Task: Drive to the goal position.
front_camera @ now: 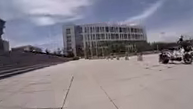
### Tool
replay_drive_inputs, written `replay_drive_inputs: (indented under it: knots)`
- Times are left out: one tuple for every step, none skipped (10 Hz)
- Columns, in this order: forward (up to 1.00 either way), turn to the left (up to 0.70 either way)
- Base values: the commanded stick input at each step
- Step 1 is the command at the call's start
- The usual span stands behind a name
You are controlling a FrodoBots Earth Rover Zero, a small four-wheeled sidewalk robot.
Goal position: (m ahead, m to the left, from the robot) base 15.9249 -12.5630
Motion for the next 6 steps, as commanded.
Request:
replay_drive_inputs:
  knots:
    - [0.60, 0.00]
    - [0.60, 0.00]
    - [0.60, 0.00]
    - [0.60, 0.00]
    - [0.60, 0.00]
    - [0.60, 0.00]
